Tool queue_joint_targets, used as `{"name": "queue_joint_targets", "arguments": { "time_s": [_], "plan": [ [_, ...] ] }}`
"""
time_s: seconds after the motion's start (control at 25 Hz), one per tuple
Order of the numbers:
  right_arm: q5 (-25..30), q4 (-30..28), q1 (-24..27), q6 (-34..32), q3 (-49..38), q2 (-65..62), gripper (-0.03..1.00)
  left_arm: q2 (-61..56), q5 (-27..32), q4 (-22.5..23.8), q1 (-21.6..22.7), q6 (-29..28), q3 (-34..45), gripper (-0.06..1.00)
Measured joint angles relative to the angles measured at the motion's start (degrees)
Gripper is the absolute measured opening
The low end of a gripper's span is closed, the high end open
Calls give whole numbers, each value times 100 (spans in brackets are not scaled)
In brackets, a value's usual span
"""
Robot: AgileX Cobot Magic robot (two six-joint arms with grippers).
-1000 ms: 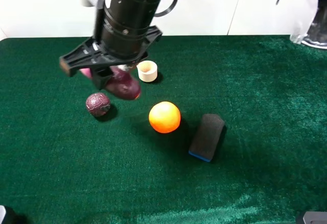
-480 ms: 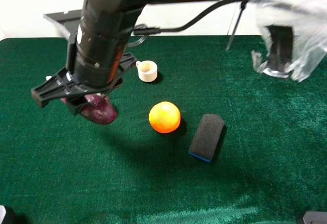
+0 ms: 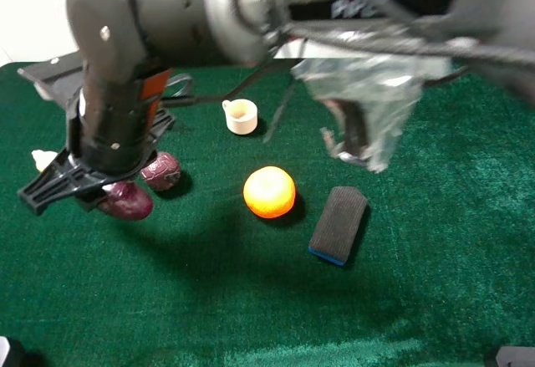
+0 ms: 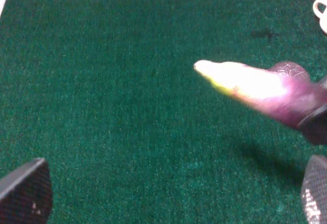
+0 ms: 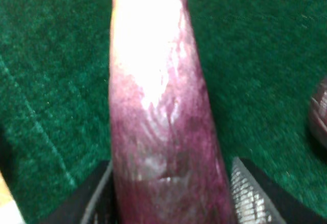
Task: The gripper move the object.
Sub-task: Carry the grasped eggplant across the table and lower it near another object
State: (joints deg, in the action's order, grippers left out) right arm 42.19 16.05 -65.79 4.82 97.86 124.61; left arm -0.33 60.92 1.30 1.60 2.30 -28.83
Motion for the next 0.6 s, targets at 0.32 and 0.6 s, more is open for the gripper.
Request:
{"name": "queue_joint_targets", "arguments": {
  "time_s": [0.32,0.6],
  "plan": [
    [-120,32,-99,150,321,583,36,0,0,0,0,0,0,99],
    [-298,32,-119,215,321,901,36,0,0,0,0,0,0,99]
  ]
}}
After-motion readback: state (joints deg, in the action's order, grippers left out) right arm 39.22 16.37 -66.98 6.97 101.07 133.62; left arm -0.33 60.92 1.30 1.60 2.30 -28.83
